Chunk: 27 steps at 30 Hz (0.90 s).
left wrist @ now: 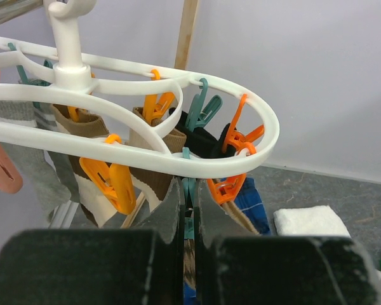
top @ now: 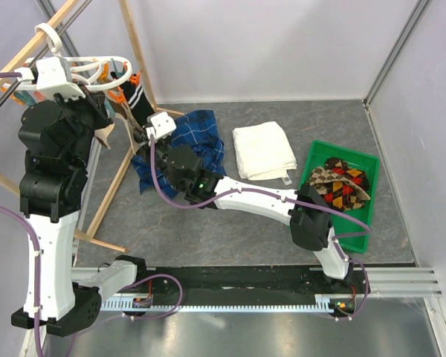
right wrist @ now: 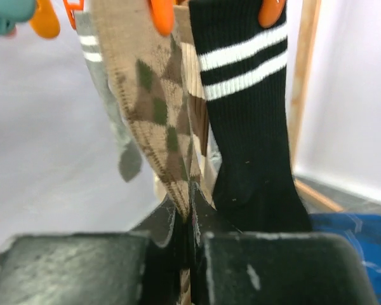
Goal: Remove the socks clipped to the hanger
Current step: Remove the sock from the hanger.
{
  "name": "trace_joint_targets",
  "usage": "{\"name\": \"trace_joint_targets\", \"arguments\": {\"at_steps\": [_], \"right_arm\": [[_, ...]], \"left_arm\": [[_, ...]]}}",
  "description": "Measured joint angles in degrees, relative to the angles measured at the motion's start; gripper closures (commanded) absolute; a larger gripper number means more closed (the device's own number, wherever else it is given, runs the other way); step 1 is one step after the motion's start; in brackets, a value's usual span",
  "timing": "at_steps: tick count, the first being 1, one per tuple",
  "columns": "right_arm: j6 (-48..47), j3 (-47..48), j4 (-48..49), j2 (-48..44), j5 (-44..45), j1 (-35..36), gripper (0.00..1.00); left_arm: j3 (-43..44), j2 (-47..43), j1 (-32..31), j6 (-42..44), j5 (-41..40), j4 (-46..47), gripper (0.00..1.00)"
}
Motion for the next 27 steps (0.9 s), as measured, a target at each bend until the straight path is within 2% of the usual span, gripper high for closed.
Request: {"name": "trace_joint_targets", "arguments": {"at_steps": [3,4,6,9,17,27], "right_arm": [[-1.8,0.0,0.1,0.0,1.2,0.6,1.0],[-2.5,0.0,0.2,0.0,1.1,0.8,1.0],[-3.7,0.0,0.2,-0.1,0.9,1.4,1.0],[-6.3,0.0,-0.1,-0.6,0.8,3.0,1.0],[-8.6,0.0,-1.7,-2.3,0.3,5.5,1.0],[-8.9,0.0,-2.6,-2.5,0.4,5.9,1.0]], "left_arm": [[0.0,-0.5,0.0,0.0,0.6,-0.4,0.79],[0.0,-0.7,0.0,0.0,0.8,-0.5,0.7],[0.1,-1.1,0.0,-0.2,1.5,-0.9,0.57],[0.3,-2.2,0.1,-1.6,4.7,-1.9,0.49],[4.6,-4.3,0.0,-4.4,14.0,-3.4,0.45],[8.8,-6.0,0.0,-6.4,18.5,-2.9,0.44]]}}
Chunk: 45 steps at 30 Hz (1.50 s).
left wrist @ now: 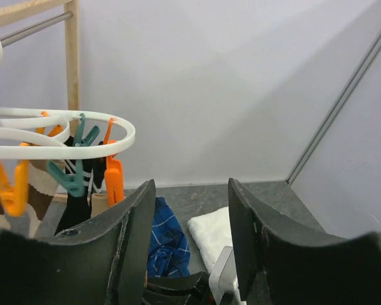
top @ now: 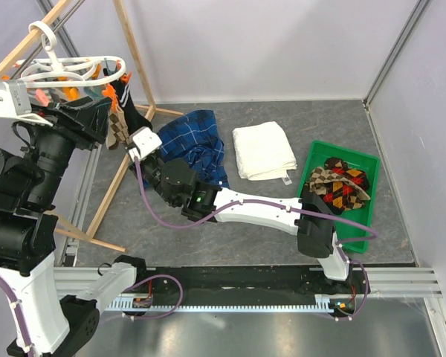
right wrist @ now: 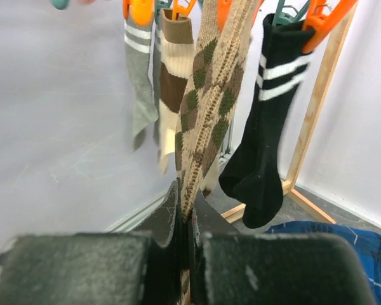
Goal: Remove the socks clipped to the hanger
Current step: Remove the sock from the hanger.
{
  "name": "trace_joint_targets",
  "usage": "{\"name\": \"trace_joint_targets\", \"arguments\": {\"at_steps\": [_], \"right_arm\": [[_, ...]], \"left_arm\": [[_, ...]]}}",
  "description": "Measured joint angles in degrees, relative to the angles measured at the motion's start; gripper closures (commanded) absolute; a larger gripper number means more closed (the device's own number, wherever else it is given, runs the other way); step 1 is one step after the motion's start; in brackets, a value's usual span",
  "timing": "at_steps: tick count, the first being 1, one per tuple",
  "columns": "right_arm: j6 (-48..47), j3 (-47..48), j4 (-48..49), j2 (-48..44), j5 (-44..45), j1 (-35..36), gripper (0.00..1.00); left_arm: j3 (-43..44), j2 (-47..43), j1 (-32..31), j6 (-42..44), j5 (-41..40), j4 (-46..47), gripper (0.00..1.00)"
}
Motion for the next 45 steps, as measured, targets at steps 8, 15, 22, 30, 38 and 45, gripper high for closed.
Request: {"name": "trace_joint_targets", "arguments": {"at_steps": [8,15,22,30,38,45], "right_arm": [[-1.2,0.0,-0.2,-1.0,0.0,0.8,1.0],[-2.0,0.0,-0.2,-2.3,0.0,1.0,1.0],[-2.4,-0.1,-0.2,-2.3,-0.3,1.0,1.0],[-2.4,-0.1,-0.2,-2.3,-0.7,1.0,1.0],[-2.4,-0.1,-0.2,-2.3,-1.1,1.0,1.0],[-2.4,-0.1,-0.2,-2.3,-1.3,1.0,1.0]], "left_arm": [[-0.7,4.8,0.0,-0.4,-3.6,-0.7,0.45],[-1.2,9.4,0.0,0.0,-9.0,-2.1,0.46],[-1.2,10.9,0.0,2.3,-12.9,-2.7,0.46],[-1.2,12.0,0.0,4.1,-16.1,-2.9,0.55],[-1.2,12.6,0.0,4.5,-16.6,-3.1,0.77],[-1.3,12.8,0.0,5.1,-17.0,-3.2,0.98]]}}
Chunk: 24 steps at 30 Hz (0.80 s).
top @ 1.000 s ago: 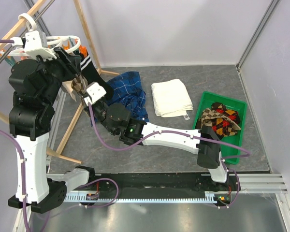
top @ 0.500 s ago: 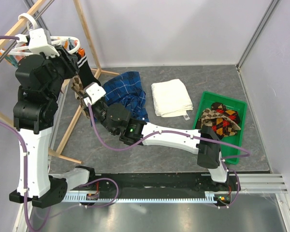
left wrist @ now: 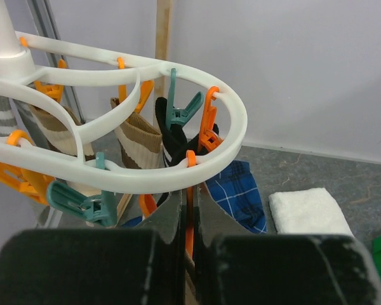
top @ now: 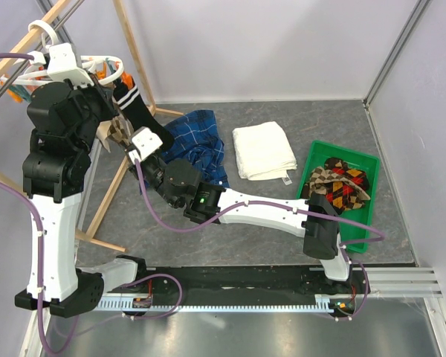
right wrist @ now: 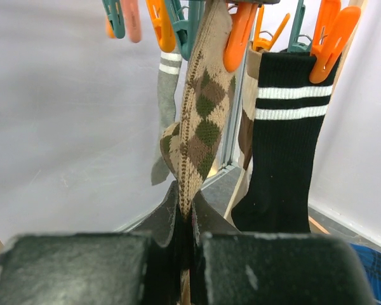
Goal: Remove the socks clipped to the hanger
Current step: Remove the sock from the hanger.
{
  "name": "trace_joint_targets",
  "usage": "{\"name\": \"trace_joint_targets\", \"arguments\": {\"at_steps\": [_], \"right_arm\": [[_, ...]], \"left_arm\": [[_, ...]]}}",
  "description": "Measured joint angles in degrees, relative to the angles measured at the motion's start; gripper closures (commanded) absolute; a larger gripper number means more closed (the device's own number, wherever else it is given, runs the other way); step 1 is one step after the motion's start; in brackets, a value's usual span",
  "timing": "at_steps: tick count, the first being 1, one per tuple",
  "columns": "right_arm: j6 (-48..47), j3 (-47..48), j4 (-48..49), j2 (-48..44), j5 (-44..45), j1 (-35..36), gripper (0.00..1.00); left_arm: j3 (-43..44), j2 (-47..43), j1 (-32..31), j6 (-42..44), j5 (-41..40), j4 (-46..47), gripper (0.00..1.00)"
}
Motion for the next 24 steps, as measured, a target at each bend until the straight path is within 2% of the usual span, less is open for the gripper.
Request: {"name": "trace_joint_targets", "arguments": {"at_steps": [6,12,24], "right_arm": [[0.2,-2.0,0.9,0.0,0.3,0.0,1.0],[1.0,-9.4,1.8,-2.2,2.6,-0.2,1.0],[6.6,-23.8,-0.9,-18.9,4.9,-4.5,1.0]], "left_arm": [[0.0,0.0,0.0,0.0,0.0,-0.2,0.98],[-0.8,-0.1,0.0,0.0,0.3,-1.3,0.98],[-1.1,-0.2,-0.7,-0.7,4.3,-1.5,0.98]]}}
